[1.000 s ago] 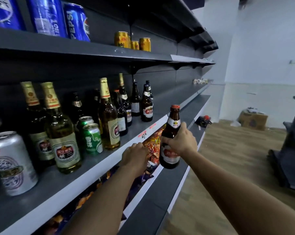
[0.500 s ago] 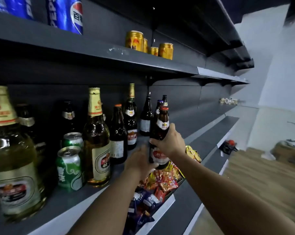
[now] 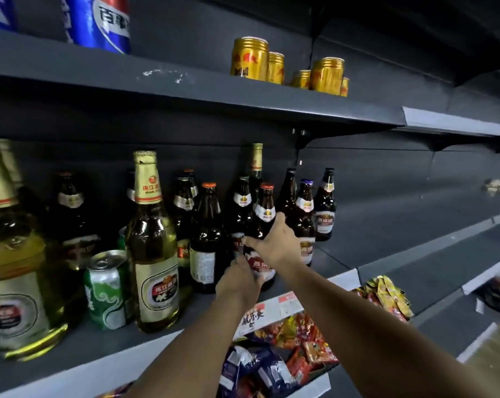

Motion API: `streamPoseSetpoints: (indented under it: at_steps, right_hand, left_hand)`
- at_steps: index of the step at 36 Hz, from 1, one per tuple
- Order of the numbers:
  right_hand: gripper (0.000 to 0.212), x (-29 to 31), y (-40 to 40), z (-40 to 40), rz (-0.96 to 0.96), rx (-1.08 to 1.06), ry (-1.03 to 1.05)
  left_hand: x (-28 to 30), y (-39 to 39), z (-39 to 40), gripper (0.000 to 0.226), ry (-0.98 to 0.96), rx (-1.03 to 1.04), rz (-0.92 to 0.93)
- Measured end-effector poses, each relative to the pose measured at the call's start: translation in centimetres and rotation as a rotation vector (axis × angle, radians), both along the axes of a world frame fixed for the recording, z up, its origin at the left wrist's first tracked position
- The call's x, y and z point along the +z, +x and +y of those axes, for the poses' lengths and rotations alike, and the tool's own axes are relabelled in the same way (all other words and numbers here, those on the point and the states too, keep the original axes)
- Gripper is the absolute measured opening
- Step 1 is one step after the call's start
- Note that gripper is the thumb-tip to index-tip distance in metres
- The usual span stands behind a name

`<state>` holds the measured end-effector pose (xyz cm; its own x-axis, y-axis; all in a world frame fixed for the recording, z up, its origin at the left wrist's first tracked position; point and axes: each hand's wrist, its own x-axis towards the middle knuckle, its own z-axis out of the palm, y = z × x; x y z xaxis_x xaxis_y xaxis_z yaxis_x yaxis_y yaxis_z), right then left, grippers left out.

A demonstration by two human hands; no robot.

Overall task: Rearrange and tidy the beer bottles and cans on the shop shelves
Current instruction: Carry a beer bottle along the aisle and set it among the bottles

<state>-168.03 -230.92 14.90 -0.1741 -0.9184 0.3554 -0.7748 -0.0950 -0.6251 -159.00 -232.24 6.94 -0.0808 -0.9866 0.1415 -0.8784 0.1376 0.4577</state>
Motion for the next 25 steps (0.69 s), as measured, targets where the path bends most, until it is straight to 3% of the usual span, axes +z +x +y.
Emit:
streamPoseSetpoints:
  at_steps: [8,14,18,25]
  right_hand:
    - [0.07,-0.7,-1.2,-1.5,0.042,0.093,0.013]
    - [0.082,-1.1,-1.8,-1.5,0.011,0.165,0.003]
    - [0.088,-1.6,-2.2,-1.0,0.021,0.196,0.001]
    - [0.074,-5.1,-3.3,2.7,0.111,0.105,-0.052]
  left_hand:
    - [0.4,-1.7,0.6,0.077,0.021,0.137,-0.063]
    - [1.1,-1.5,3.2,0.053,-0.026,0.21,-0.111]
    - [1.9,-0.9,5.9,0.037,-0.132,0.217,-0.262]
    - [2.3,1.5,10.3,0.041,-0.152,0.295,-0.372]
